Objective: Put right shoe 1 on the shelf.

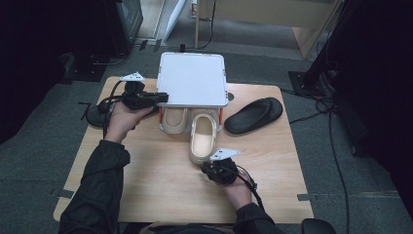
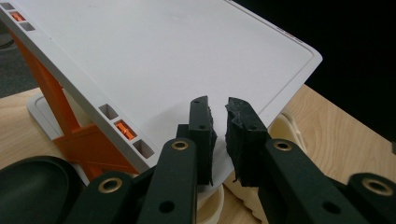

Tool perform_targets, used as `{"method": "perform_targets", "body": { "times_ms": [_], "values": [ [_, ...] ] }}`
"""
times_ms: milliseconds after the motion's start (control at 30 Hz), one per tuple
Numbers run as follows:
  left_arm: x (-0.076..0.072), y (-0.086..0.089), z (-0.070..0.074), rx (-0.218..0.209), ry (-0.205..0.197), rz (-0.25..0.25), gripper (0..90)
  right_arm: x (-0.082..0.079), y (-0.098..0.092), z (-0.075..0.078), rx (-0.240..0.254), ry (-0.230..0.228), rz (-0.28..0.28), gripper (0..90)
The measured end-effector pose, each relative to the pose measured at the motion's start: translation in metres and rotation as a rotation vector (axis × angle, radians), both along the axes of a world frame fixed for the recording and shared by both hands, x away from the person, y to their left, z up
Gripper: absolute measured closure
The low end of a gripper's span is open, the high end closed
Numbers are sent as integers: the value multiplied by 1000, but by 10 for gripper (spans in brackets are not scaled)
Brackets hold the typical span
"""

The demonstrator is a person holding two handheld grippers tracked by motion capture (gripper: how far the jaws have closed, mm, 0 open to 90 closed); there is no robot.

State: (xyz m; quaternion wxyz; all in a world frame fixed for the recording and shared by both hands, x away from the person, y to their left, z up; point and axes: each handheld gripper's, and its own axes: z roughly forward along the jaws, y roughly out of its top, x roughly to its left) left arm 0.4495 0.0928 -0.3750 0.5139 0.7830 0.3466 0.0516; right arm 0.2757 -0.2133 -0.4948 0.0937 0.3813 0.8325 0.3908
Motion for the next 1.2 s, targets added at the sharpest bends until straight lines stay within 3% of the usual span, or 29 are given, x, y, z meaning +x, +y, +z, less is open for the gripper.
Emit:
{"method": "perform_targets", "body": {
  "times_ms": [200,500,800,967,1067,1200],
  "values": [
    [0,1,0,-5,4,-2,806,13,0,4,3,-15,-18,762],
    [0,0,0,-5,3,2,806,39,-3,4,8,1,-43,777],
    [0,0,0,-4,4,2,806,59,-3,12,-8,-39,-89,749],
    [0,1,0,-4,3,-1,806,72,-6,14,6,-35,-125,748],
    [1,1,-1,-7,4,-2,806,72,-5,16,35,-18,-127,767],
    [1,1,0,-8,5,-2,806,61,6,18,27,-21,-75,804]
  ]
}}
